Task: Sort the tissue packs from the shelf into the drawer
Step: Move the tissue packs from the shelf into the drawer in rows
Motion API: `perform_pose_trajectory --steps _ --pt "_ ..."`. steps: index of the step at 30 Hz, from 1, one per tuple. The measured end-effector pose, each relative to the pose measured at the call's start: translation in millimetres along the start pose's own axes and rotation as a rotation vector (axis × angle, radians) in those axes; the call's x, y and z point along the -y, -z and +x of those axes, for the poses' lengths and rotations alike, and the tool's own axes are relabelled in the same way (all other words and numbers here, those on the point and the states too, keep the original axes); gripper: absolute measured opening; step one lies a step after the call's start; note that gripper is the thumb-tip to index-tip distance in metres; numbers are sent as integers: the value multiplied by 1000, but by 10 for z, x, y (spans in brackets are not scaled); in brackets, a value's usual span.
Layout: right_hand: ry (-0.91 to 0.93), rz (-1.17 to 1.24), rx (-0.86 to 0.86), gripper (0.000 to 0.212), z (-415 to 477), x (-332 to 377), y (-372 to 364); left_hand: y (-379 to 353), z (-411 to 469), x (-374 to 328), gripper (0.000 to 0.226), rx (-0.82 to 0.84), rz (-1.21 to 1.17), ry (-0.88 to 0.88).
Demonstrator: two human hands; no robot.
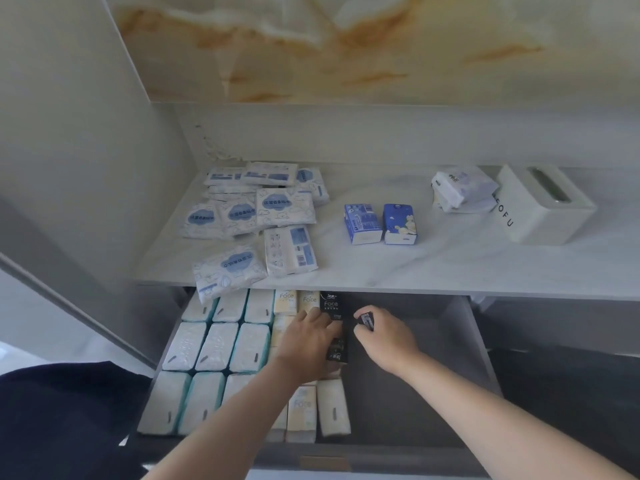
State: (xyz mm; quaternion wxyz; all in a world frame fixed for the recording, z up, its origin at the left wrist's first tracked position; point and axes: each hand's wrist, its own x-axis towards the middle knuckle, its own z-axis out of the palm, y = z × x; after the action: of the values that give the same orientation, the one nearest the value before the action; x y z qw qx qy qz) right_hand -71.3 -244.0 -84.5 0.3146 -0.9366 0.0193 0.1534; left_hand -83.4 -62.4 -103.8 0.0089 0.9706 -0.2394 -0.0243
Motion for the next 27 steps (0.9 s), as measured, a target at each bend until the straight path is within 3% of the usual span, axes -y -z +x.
perform_pose_trajectory --steps 3,7,10,15,21,27 --pt "-82 268 126 17 -2 1 -26 33 -22 27 55 4 -43 65" --pt "-144 359 240 9 9 16 -13 69 -45 100 51 39 -46 78" --pt "-258 446 423 6 19 25 57 67 -76 112 51 50 -65 127" --pt "-294 198 709 25 -35 37 109 73 -109 95 55 103 -156 168" --pt "-286 115 545 30 -80 139 -234 168 -189 99 56 152 -235 130" --pt "-335 57 456 70 -90 188 -317 136 -319 87 75 167 -74 40"
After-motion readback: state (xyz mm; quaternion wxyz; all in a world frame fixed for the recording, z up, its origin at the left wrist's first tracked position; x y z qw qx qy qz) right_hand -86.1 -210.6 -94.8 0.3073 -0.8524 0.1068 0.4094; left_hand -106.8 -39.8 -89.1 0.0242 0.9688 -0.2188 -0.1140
